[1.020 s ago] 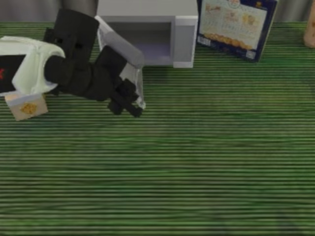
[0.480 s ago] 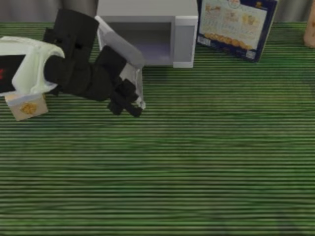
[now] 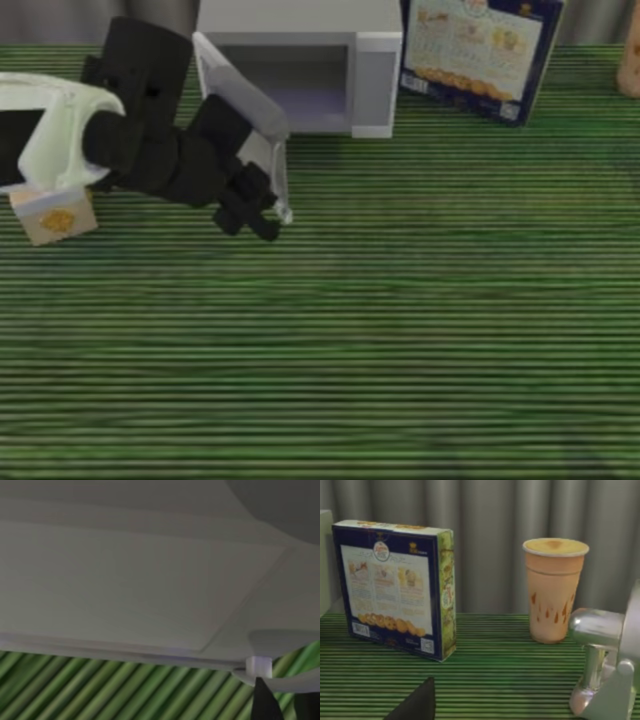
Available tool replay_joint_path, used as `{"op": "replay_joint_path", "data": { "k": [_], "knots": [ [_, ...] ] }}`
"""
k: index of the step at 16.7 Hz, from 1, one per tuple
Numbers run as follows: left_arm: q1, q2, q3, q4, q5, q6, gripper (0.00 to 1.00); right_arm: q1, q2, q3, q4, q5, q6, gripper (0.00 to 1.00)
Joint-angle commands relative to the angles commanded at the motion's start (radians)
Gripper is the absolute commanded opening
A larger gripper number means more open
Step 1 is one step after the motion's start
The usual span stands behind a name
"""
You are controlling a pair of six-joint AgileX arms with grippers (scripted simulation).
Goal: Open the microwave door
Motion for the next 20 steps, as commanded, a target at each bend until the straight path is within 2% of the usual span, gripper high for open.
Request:
{"op": "replay_joint_path", "data": {
  "k": [3,20],
  "knots": [
    [0.015,-0.002,-0.001,-0.012,0.018,0.032,0.0,0.0,0.0,0.0,0.0,0.0,0.0,1.0],
    [0.016,-0.002,-0.001,-0.013,0.018,0.033,0.0,0.0,0.0,0.0,0.0,0.0,0.0,1.0]
  ]
}}
